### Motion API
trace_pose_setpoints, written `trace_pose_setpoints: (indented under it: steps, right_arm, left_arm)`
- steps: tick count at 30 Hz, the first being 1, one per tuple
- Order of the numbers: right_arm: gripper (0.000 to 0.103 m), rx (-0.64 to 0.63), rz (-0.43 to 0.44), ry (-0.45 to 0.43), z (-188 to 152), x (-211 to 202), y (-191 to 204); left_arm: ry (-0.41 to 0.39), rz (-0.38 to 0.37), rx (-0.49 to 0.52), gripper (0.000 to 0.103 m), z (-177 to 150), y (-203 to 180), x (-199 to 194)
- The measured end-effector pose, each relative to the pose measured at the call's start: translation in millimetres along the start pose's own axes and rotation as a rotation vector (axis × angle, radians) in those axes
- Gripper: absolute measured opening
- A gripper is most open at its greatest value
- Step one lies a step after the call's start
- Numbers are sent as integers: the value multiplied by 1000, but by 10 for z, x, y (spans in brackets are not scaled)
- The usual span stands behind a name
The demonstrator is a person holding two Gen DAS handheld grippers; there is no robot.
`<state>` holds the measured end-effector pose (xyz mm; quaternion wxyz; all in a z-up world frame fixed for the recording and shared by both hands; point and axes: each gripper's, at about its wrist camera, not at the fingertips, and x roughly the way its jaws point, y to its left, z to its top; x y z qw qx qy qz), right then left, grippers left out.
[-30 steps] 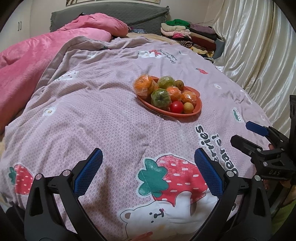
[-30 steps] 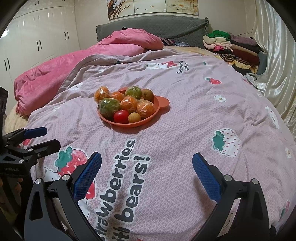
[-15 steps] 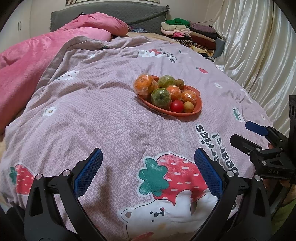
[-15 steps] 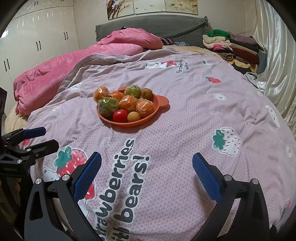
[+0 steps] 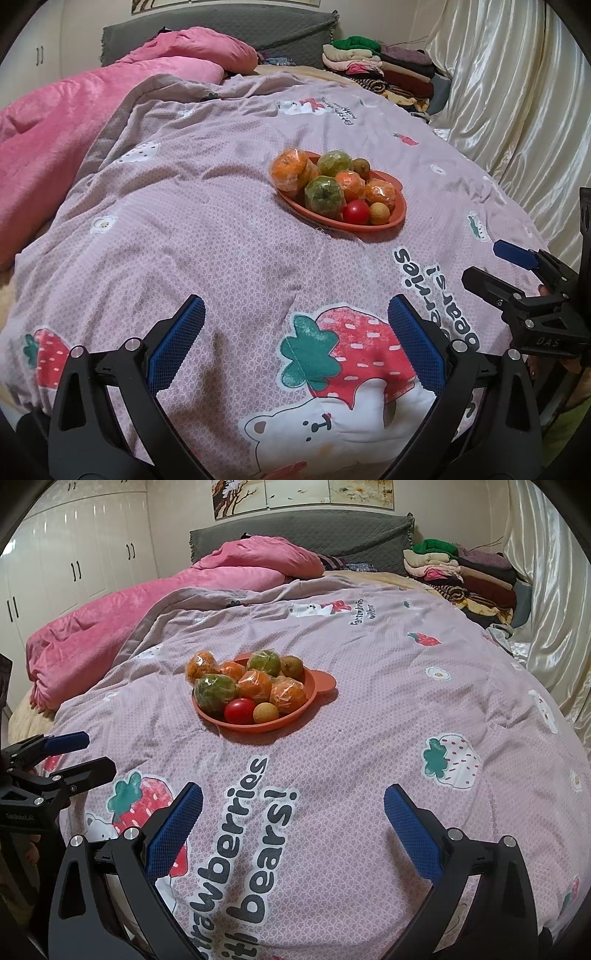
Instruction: Organize fruits
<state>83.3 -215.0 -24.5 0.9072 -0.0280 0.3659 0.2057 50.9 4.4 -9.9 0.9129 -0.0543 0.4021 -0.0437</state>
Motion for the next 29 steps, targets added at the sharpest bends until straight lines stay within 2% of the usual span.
trace_pose_setpoints:
  steps: [9, 16, 18, 21, 24, 26, 29]
  right_arm:
    - [98, 1, -5, 2, -1, 3, -6]
    - [98, 6, -8, -5, 25, 4, -64]
    - [98, 13, -7, -12, 33, 12, -108]
    - [98, 24, -27, -18, 62, 46, -232]
    - [98, 67, -62, -23, 148, 90, -484]
    - [98, 92, -96, -24, 255, 152, -745]
    - [98, 133, -216, -5, 457, 361, -1298]
  left_arm:
    - [0, 7, -6, 93, 12, -10, -14]
    - [13, 61, -30, 93, 55, 40, 52]
    - [-4, 73, -33, 93, 71, 65, 36]
    - [-71, 21, -49, 93, 168, 124, -45]
    - [-83, 100, -110, 93, 342, 302, 26]
    - [-37, 149, -167, 93, 496, 527, 195]
    - [0, 251, -195, 93, 748, 862, 487]
